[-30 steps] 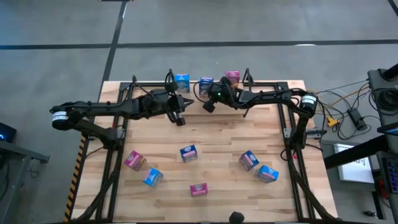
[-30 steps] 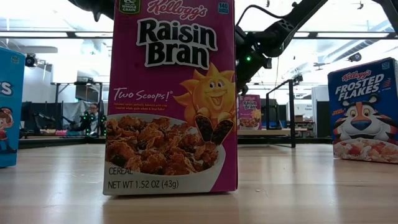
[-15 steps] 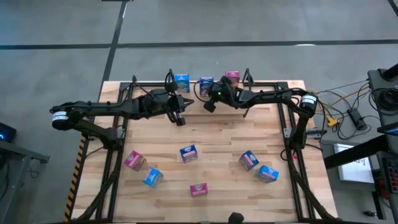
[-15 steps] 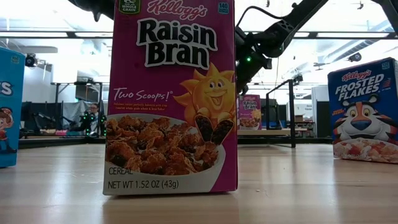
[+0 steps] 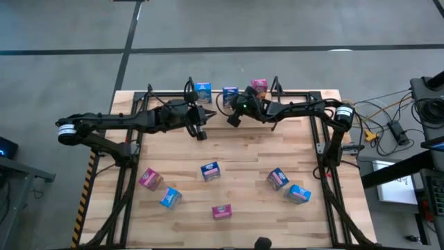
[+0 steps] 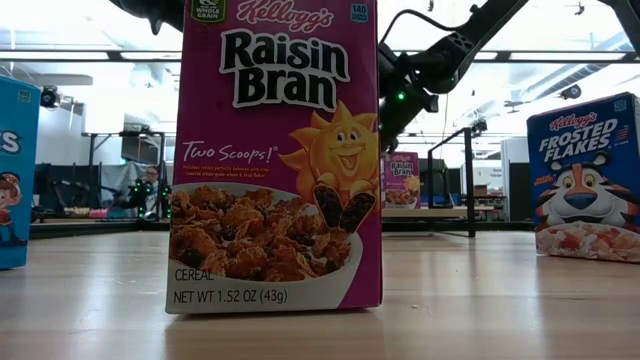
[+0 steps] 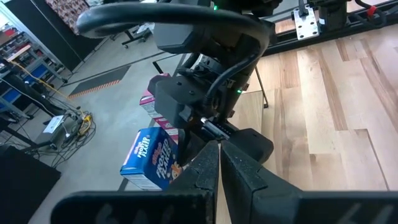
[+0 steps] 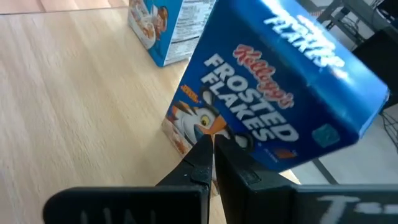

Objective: Stack cereal on shelf
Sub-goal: Put the top dark blue cereal box on the shelf Adjust the dark blue cereal box

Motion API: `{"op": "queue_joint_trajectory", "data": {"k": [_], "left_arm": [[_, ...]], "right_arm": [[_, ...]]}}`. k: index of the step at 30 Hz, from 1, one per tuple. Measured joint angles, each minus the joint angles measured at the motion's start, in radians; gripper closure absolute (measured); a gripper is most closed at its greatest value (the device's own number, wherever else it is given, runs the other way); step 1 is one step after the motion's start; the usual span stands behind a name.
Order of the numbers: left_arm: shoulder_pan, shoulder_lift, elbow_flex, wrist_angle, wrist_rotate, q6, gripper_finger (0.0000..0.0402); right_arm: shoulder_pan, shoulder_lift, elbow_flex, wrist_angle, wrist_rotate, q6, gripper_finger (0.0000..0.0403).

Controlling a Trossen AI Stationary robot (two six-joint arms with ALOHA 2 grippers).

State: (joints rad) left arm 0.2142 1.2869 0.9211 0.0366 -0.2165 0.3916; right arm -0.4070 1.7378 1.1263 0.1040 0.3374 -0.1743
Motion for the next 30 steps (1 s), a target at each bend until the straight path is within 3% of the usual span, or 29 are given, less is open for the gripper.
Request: {"op": "queue_joint_trajectory", "data": {"k": [19,30], "left_arm": [[0.000,0.000,0.000,0.001,0.000,-0.005,0.0401],[0.000,0.002,0.000,0.090,0.000,-0.042,0.0395]], "right_arm": [[-0.030,0.000,-0.001,0.027,-0.006,-0.035,0.0394],[0.038,-0.106,-0.002,-0.201,-0.088,-0.020,0.0394]]}}
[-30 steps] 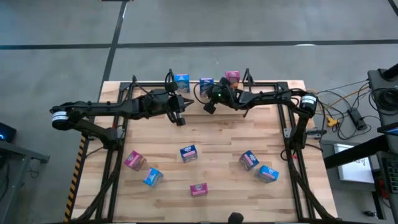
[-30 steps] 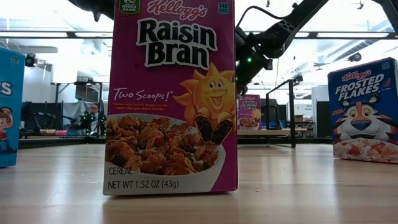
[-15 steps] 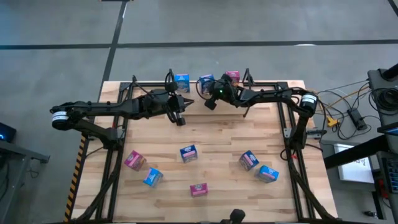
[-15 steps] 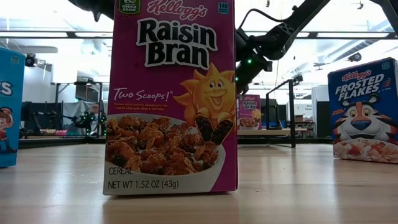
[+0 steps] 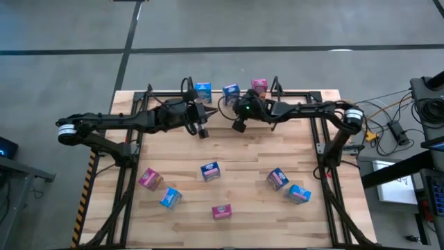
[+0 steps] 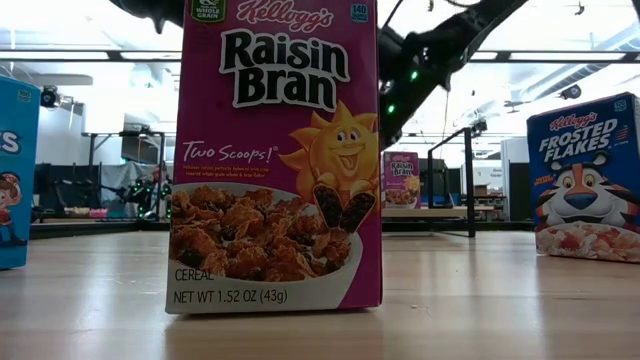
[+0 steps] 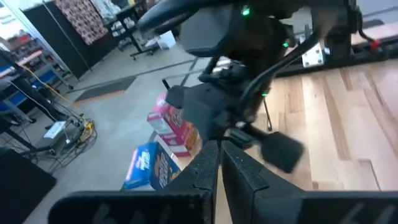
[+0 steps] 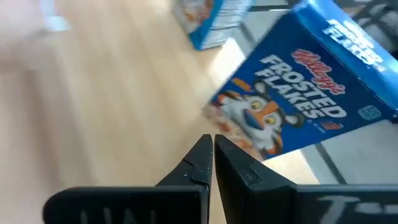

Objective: Stack cereal on shelf
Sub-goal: Put the top dark blue cereal box on the shelf Adjust the dark blue cereal box

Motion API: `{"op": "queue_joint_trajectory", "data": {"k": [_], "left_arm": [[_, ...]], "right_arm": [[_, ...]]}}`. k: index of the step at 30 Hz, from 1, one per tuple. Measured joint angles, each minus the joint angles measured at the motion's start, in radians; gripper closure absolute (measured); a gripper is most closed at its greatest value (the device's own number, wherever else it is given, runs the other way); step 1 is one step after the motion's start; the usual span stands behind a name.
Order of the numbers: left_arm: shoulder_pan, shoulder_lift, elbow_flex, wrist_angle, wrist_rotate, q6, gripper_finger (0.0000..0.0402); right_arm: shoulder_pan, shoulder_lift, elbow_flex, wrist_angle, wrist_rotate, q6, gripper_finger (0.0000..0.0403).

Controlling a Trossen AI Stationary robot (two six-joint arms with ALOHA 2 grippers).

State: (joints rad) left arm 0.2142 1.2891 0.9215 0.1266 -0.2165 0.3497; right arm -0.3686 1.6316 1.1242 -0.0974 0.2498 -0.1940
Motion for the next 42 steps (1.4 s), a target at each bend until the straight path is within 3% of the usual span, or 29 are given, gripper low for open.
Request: {"op": "queue_joint_trajectory", "data": {"k": [10,18,23,29,32,42], "left_arm": [[0.020,0.002,0.000,0.078,0.002,0.032,0.0328],[0.080,0.013,0.002,0.167,0.099,0.034,0.0271],[0.120,0.085,0.073,0.165,0.107,0.031,0.0236],[0.182,0.209,0.197,0.084,0.109,0.022,0.0197],[0.219,0.272,0.250,0.028,0.157,0.014,0.0186],[0.329,0.484,0.455,-0.201,0.307,0.008,0.0188]], "right_arm": [[0.031,-0.242,-0.150,-0.019,-0.173,-0.008,0.0394],[0.030,-0.404,-0.307,0.092,-0.179,-0.017,0.0394],[0.030,-0.461,-0.354,0.110,-0.180,-0.030,0.0394],[0.030,-0.480,-0.360,0.101,-0.207,-0.064,0.0394],[0.030,-0.480,-0.360,0.092,-0.220,-0.080,0.0394],[0.028,-0.480,-0.360,0.067,-0.232,-0.079,0.0394]]}}
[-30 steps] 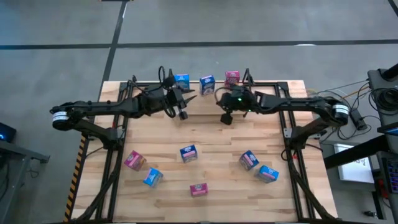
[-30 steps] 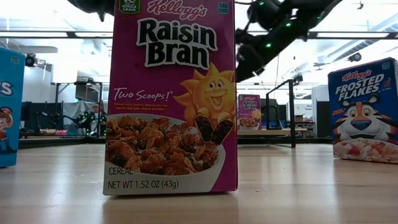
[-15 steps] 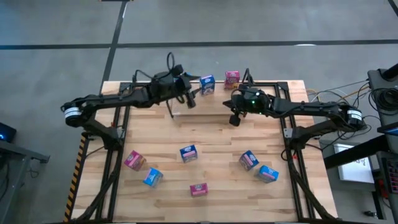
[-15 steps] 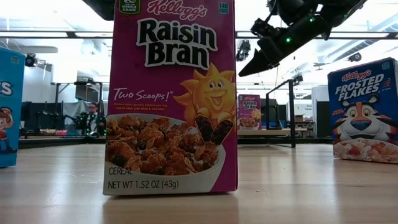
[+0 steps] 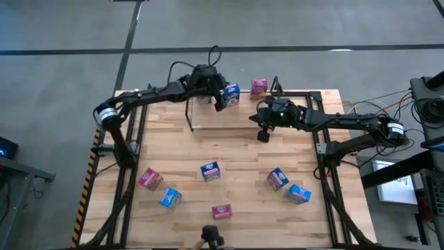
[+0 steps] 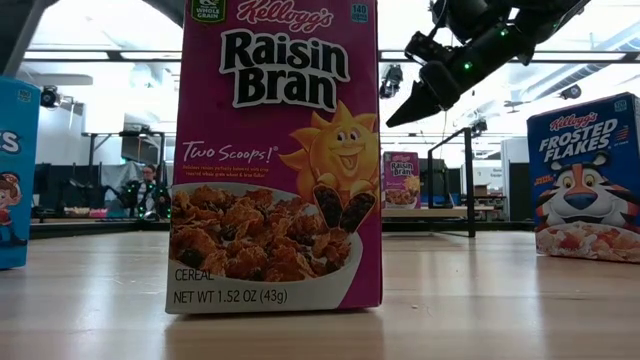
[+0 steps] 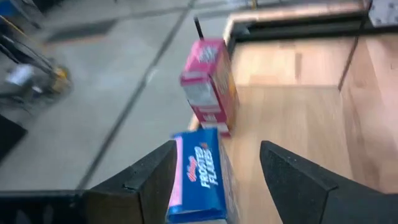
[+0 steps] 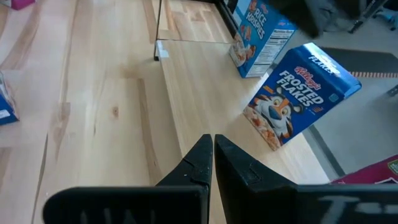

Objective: Stack cereal on shelf
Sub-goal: Put the top dark blue cereal box on the shelf Adjust the dark blue cereal box

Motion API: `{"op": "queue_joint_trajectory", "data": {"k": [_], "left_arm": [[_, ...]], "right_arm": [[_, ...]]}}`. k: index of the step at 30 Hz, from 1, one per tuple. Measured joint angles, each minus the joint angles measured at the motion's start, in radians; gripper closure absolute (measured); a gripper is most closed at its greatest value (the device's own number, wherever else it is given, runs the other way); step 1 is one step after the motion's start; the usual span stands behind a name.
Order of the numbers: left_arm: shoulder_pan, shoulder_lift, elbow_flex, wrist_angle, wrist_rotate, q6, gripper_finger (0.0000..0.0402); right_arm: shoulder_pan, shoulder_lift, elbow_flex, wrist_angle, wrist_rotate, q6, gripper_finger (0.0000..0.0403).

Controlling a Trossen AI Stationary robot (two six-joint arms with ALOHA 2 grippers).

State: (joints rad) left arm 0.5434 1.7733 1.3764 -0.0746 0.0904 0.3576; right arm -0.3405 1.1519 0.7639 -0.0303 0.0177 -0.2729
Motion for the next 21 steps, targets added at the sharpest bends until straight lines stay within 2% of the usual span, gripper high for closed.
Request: {"op": "queue_joint_trajectory", "data": {"k": [9,21], "left_arm": [[0.049,0.053,0.050,-0.043,0.080,-0.014,0.0185],[0.067,0.090,0.044,-0.049,0.106,-0.031,0.0134]], "right_arm": [[0.000,0.000,0.000,-0.006,0.000,0.002,0.0394],[0.000,0.000,0.000,-0.009,0.008,0.011,0.0394]]}}
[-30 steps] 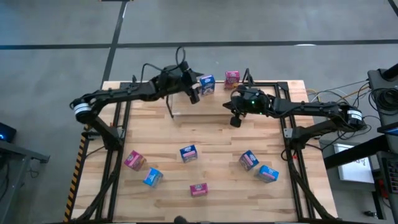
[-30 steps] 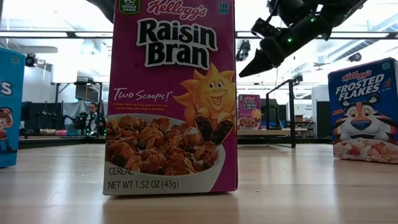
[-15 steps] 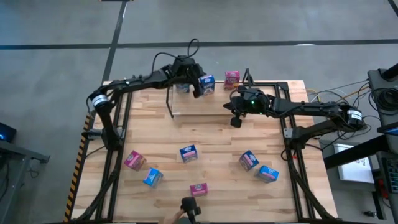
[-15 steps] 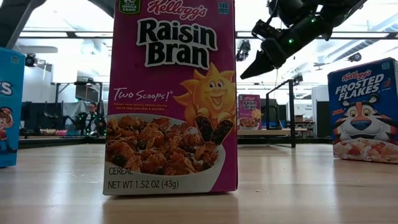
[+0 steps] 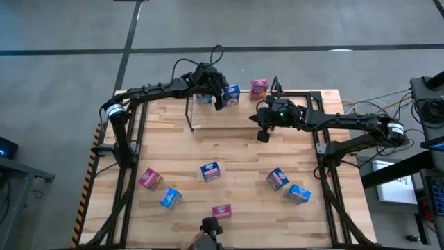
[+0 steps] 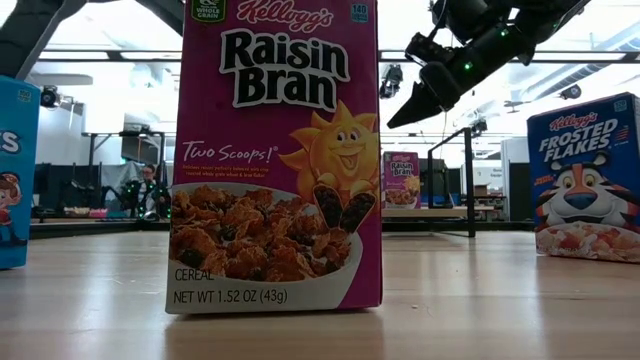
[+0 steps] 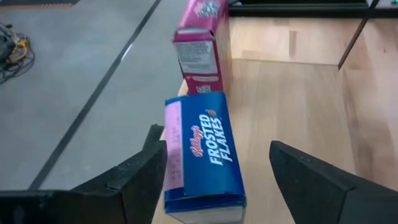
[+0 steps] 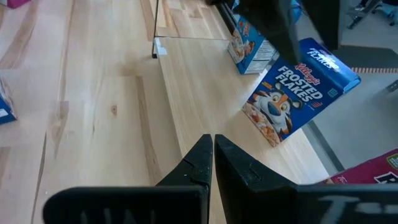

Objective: Stack cereal on shelf
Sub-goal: Put the top dark blue cereal box on the shelf Adjust the dark blue cereal box

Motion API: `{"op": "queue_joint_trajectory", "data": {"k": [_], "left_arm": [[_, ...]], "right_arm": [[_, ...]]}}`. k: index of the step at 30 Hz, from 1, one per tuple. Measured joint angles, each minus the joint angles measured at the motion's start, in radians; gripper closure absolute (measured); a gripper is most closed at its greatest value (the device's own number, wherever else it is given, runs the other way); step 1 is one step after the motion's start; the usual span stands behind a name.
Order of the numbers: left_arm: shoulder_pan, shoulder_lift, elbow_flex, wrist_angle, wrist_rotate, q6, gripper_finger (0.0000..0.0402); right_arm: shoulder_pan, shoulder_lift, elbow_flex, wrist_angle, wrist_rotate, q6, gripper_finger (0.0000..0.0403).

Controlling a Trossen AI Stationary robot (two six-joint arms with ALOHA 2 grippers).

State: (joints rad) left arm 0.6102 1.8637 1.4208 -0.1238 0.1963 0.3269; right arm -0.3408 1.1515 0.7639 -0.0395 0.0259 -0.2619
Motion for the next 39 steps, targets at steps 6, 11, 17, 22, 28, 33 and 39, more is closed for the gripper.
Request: {"op": "queue_joint_trajectory", "data": {"k": [6,11,17,22,28,33,39], "left_arm": [[0.004,0.004,0.000,0.002,-0.005,0.004,0.0137],[0.003,0.004,0.000,0.002,-0.056,0.034,0.0153],[0.004,0.004,-0.002,-0.011,-0.082,0.067,0.0174],[0.004,0.004,-0.002,-0.015,-0.081,0.065,0.0176],[0.005,0.011,-0.003,-0.018,-0.081,0.073,0.0182],[0.005,0.036,0.002,-0.023,-0.080,0.083,0.0206],[0.005,0.040,0.006,-0.017,-0.082,0.084,0.0228]], "right_arm": [[0.000,0.000,0.000,0.000,0.000,-0.003,0.0394],[0.000,0.000,0.000,0.007,0.001,-0.011,0.0394],[0.000,0.000,0.000,0.008,0.001,-0.011,0.0394],[0.000,0.000,0.000,0.009,0.001,-0.011,0.0394],[0.000,0.000,0.000,0.015,0.001,-0.012,0.0394],[0.000,0.000,0.000,0.015,0.001,-0.018,0.0394],[0.000,0.000,0.000,0.015,0.001,-0.021,0.0394]]}}
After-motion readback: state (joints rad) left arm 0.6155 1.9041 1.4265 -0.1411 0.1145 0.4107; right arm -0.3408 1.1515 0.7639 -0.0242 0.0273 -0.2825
